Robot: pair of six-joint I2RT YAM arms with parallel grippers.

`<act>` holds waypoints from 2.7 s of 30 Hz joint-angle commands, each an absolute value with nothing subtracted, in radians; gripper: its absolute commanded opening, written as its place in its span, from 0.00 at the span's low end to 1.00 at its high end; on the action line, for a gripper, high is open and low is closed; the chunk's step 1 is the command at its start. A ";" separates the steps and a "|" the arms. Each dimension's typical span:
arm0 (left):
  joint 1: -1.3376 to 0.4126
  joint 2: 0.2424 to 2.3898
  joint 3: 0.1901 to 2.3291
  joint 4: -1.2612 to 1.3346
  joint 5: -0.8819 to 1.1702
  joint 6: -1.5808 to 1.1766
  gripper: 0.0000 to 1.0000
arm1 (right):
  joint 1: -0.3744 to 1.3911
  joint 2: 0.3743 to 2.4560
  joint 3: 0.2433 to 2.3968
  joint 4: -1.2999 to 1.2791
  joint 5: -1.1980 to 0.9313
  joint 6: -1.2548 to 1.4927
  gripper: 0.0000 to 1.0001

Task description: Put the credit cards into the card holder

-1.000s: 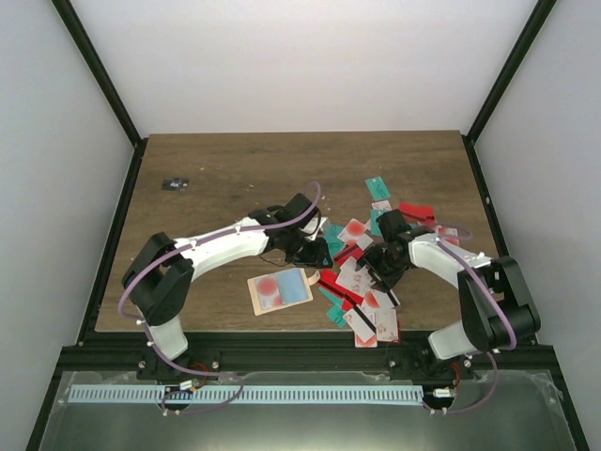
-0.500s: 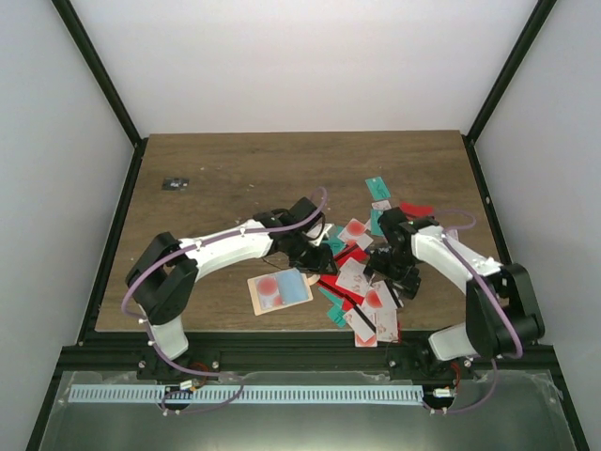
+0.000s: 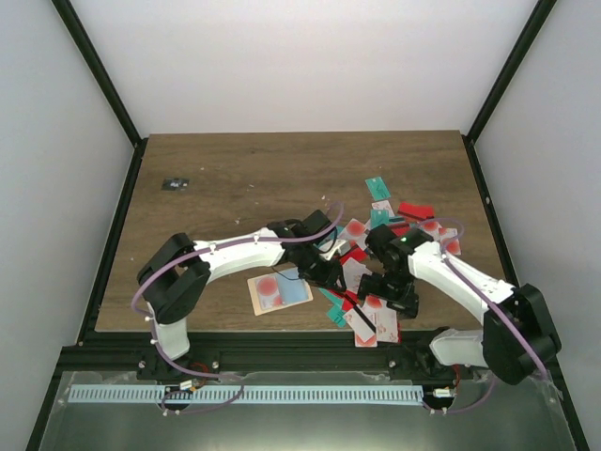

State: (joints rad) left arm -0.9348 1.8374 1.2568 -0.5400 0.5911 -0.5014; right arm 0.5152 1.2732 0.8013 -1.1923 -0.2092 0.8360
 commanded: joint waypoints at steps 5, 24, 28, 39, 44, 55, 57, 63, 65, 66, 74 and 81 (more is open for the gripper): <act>-0.933 1.819 1.264 -0.552 0.567 -0.474 0.31 | 0.706 1.275 0.793 -1.239 -0.292 0.913 1.00; -0.934 1.754 1.190 -0.528 0.544 -0.507 0.30 | 0.919 1.343 0.654 -1.060 -0.289 1.038 0.97; -0.934 1.740 1.178 -0.526 0.540 -0.514 0.30 | 0.935 1.349 0.640 -1.024 -0.284 1.062 0.95; -0.934 1.724 1.162 -0.531 0.533 -0.518 0.31 | 0.937 1.364 0.624 -0.963 -0.251 1.080 0.93; -0.933 1.722 1.162 -0.533 0.533 -0.517 0.30 | 0.937 1.391 0.626 -0.931 -0.229 1.079 0.92; -0.934 1.711 1.152 -0.537 0.527 -0.520 0.30 | 0.937 1.414 0.616 -0.876 -0.186 1.083 0.87; -0.934 1.706 1.151 -0.536 0.525 -0.523 0.30 | 0.937 1.413 0.616 -0.865 -0.174 1.085 0.86; -0.933 1.701 1.147 -0.537 0.523 -0.526 0.30 | 0.937 1.405 0.618 -0.849 -0.161 1.090 0.82; -0.934 1.702 1.147 -0.535 0.523 -0.526 0.30 | 0.936 1.404 0.614 -0.848 -0.158 1.091 0.81; -0.934 1.703 1.147 -0.535 0.524 -0.525 0.30 | 0.937 1.402 0.613 -0.844 -0.158 1.091 0.80; -0.933 1.700 1.146 -0.533 0.524 -0.525 0.30 | 0.938 1.407 0.609 -0.824 -0.180 1.076 0.67; -0.933 1.697 1.139 -0.530 0.523 -0.524 0.30 | 0.939 1.410 0.631 -0.846 -0.174 1.064 0.56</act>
State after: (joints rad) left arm -0.9340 1.7294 1.1530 -0.5392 0.5243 -0.5213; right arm 0.9329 1.4025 0.6170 -0.8616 -0.2089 1.0645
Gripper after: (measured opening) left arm 0.304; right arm 0.594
